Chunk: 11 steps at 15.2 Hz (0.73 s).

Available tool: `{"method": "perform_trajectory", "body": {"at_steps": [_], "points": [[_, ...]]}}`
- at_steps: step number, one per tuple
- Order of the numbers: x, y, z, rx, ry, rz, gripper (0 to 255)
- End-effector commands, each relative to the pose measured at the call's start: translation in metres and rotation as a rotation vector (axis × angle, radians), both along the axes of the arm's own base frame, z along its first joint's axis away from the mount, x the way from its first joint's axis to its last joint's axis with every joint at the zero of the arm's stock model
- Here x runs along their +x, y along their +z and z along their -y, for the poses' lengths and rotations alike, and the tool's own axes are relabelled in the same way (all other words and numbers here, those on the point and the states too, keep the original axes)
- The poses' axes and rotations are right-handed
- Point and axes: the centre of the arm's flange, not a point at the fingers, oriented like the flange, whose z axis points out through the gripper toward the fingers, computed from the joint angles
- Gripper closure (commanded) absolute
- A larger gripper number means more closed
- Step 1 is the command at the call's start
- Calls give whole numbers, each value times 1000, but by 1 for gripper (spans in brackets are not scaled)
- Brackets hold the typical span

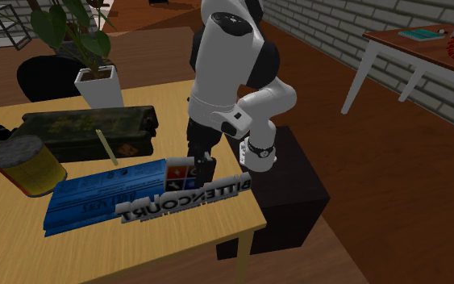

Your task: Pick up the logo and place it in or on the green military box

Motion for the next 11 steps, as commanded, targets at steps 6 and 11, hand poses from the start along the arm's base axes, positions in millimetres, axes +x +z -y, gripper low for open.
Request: {"method": "perform_trajectory", "body": {"at_steps": [6, 11], "points": [[0, 0, 0, 0, 0, 0, 255], [0, 0, 0, 0, 0, 0, 255]]}}
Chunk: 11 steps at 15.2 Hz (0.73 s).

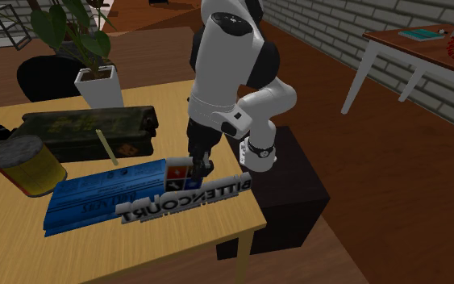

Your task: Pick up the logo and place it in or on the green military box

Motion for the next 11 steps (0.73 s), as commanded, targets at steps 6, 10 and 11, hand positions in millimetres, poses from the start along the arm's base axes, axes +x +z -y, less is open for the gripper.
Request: {"method": "perform_trajectory", "body": {"at_steps": [6, 10, 11], "points": [[0, 26, 0, 0, 0, 0, 255], [0, 48, 0, 0, 0, 0, 255], [0, 53, 0, 0, 0, 0, 255]]}}
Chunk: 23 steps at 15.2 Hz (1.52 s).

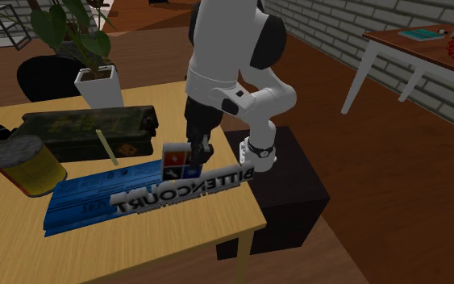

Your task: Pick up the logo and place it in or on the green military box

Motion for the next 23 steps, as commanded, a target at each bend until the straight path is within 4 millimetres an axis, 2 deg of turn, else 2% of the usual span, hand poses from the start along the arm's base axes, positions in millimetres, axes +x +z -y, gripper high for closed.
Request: {"method": "perform_trajectory", "body": {"at_steps": [1, 23], "points": [[0, 11, 2, 0, 0, 1, 255], [0, 125, 2, 0, 0, 1, 255]]}}
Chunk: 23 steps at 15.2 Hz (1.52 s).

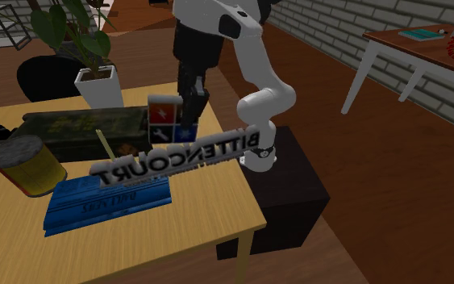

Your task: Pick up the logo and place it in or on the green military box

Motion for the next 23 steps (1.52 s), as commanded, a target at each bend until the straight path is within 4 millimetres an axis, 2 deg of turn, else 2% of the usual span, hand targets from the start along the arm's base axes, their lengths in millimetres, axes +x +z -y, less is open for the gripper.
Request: {"method": "perform_trajectory", "body": {"at_steps": [1, 23], "points": [[-8, 6, 10, 0, 0, 1, 255], [-199, 34, 227, 0, 0, 1, 255]]}}
